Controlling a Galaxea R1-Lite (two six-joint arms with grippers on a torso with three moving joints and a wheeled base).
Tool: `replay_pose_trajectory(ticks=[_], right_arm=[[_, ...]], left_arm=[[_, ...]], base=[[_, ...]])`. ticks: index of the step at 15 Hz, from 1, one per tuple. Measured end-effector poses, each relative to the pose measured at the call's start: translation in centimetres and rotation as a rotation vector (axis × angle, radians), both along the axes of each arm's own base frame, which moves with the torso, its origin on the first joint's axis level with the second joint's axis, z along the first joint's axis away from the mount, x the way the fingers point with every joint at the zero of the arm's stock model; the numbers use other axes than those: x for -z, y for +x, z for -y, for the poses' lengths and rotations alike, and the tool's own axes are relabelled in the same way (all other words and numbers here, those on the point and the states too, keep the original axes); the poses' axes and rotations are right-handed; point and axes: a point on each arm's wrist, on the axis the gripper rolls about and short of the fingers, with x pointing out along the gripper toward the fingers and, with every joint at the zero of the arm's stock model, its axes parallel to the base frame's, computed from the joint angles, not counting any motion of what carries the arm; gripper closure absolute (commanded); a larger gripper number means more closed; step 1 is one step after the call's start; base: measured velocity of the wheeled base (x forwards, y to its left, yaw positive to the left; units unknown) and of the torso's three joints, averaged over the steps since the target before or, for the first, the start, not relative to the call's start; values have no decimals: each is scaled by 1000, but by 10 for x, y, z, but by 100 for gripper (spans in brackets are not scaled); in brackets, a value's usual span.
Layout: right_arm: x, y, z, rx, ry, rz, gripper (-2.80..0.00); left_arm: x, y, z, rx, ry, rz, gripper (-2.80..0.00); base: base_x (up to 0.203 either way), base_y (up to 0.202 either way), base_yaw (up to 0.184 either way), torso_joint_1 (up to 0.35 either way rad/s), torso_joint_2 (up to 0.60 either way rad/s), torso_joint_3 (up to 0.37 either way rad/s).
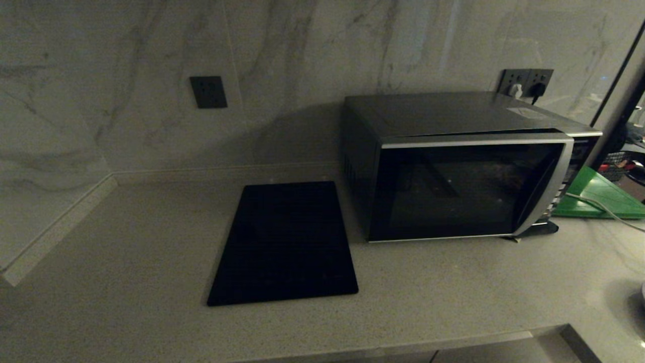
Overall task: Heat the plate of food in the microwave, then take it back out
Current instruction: Open the microwave oven
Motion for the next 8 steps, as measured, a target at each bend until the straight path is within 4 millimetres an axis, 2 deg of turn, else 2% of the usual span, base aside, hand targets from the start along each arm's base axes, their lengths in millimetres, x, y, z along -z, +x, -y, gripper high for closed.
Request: replay_pose_trajectory(ticks=[3,8], right_arm=[[-2,25,7,60,-132,207,0],[-2,57,19,52,-192,246,0]], left_arm=[[0,0,0,0,0,0,0],[0,0,0,0,0,0,0]], base=[[0,0,0,0,0,0],[0,0,0,0,0,0]])
